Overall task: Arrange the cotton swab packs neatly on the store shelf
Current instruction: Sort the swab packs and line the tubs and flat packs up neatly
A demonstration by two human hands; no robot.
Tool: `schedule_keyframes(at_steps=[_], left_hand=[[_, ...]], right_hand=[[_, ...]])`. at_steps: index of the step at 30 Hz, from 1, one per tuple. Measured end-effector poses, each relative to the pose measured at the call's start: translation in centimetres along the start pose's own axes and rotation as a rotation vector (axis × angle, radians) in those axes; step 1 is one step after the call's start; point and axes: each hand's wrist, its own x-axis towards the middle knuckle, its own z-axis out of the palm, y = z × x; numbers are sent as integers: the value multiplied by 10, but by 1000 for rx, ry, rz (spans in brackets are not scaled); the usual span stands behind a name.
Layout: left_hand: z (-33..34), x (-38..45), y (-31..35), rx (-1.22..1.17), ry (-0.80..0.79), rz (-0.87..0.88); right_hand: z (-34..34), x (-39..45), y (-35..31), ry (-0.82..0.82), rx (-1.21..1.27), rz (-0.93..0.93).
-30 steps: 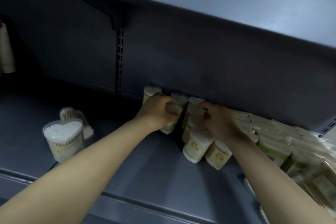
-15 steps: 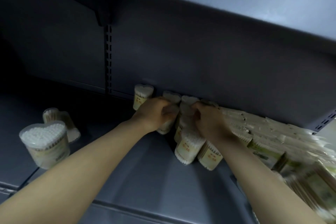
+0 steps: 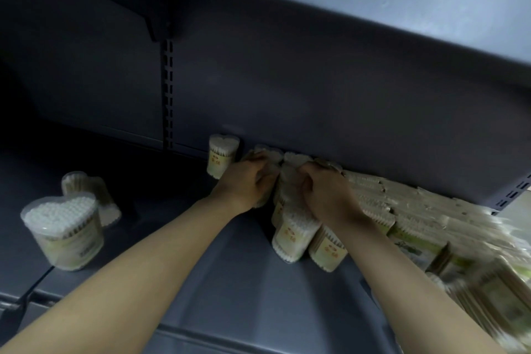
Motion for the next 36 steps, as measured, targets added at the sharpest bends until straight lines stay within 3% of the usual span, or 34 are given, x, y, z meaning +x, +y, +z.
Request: schedule_keyframes(at_steps=[13,18,22,30,36], left_hand=[[2,-1,-11,41,33,78],[-17,-5,-28,63,325,57],[-35,2,-56,-101,486,-62],[-41,18,-62,-49,222,-164],[-38,28,-61,-41,261,-263]], right_hand=[[1,0,1,25,25,-11],[-3,2,1,46,77,-44],[-5,4,-7,41,103,-65],[-1,3,-14,41,111,-76],[-5,-3,-13,29,120,-53]])
